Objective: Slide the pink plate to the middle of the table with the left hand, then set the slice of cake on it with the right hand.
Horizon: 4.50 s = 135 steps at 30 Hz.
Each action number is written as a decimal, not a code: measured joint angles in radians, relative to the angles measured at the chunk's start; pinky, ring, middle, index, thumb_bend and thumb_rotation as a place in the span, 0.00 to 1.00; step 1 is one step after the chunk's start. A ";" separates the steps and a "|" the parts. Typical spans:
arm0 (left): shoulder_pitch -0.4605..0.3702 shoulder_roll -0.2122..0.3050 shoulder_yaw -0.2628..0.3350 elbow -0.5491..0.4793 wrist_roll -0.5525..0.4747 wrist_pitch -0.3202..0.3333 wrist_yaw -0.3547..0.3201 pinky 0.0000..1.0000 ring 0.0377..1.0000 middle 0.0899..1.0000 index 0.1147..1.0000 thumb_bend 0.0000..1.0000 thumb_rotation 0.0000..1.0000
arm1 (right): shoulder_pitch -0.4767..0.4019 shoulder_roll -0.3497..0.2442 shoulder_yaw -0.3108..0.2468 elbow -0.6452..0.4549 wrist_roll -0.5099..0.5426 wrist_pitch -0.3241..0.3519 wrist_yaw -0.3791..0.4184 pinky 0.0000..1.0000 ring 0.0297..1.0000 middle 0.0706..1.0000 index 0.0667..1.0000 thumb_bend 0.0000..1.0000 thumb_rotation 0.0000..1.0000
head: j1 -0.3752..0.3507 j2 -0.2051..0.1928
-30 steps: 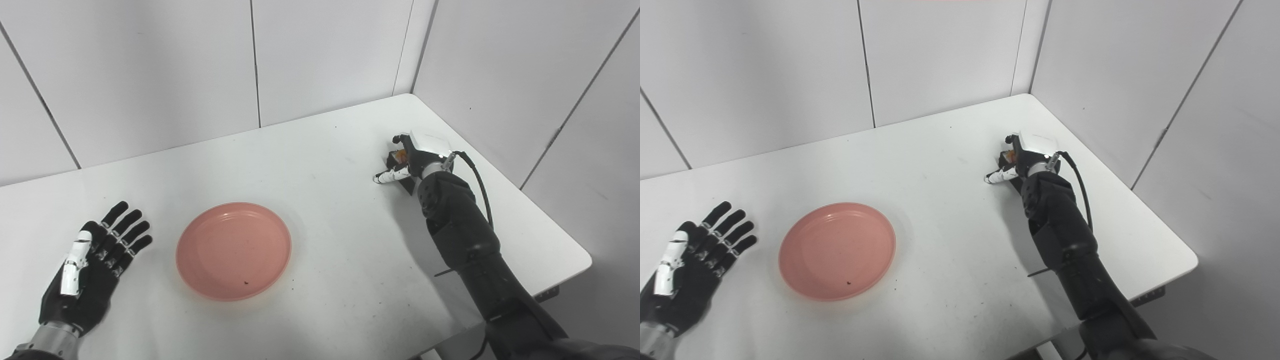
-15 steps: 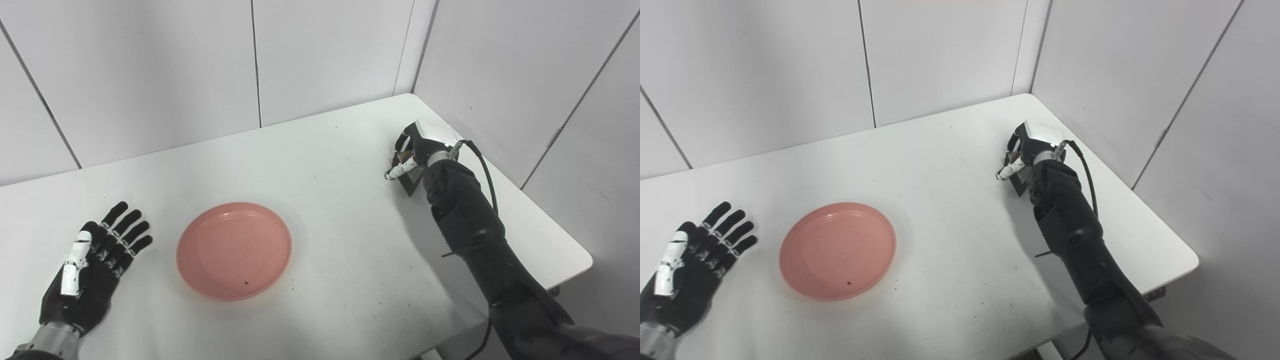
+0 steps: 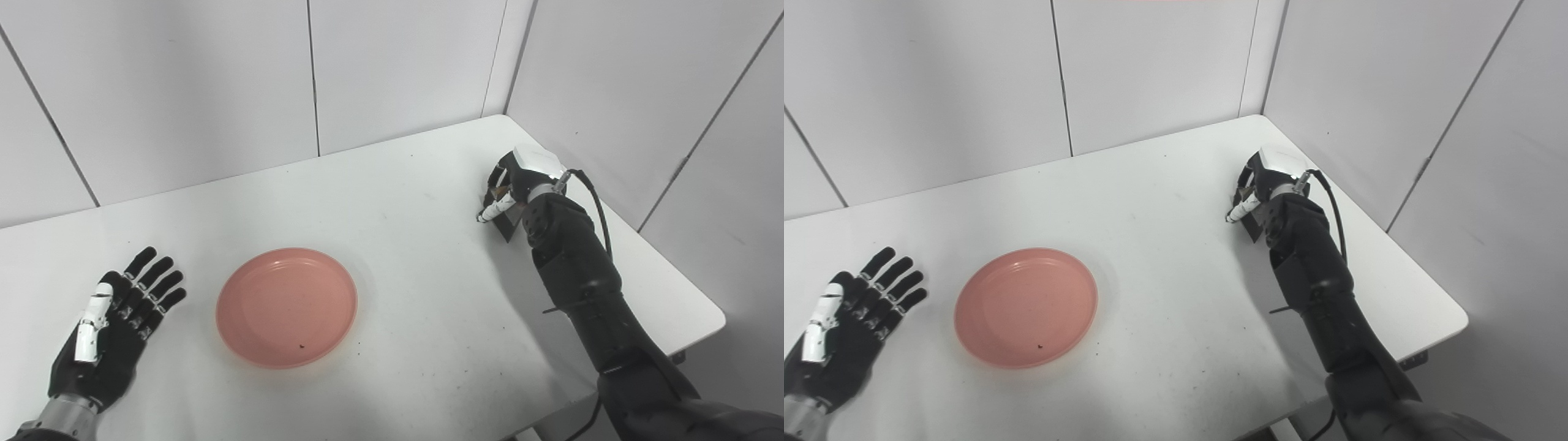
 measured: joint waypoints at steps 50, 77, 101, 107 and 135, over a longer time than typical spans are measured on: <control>0.016 -0.217 -0.116 -0.112 0.137 0.088 0.240 0.92 0.91 0.91 0.92 0.36 1.00 | -0.162 0.194 0.388 -0.526 -0.026 0.002 0.360 0.27 0.34 0.37 0.51 0.52 0.00 | 0.477 0.060; 0.009 -0.243 -0.118 -0.118 0.162 0.121 0.259 0.94 0.92 0.92 0.93 0.34 1.00 | -0.083 0.249 0.546 -0.549 -0.054 -0.027 0.360 0.24 0.31 0.44 0.45 0.53 0.00 | 0.494 0.113; 0.009 -0.244 -0.117 -0.135 0.175 0.148 0.264 0.93 0.92 0.92 0.92 0.35 1.00 | -0.019 0.268 0.552 -0.469 0.010 -0.045 0.249 0.24 0.30 0.44 0.45 0.53 0.00 | 0.502 0.127; 0.009 -0.244 -0.116 -0.135 0.175 0.148 0.263 0.94 0.92 0.92 0.93 0.35 1.00 | -0.010 0.257 0.551 -0.516 0.011 -0.046 0.249 0.26 0.32 0.36 0.49 0.52 0.00 | 0.500 0.126; 0.019 -0.240 -0.114 -0.132 0.193 0.118 0.240 0.94 0.93 0.94 0.94 0.36 1.00 | 0.100 0.359 0.211 -0.663 0.100 -0.072 0.201 0.80 0.95 0.98 1.00 0.87 0.99 | 0.483 0.094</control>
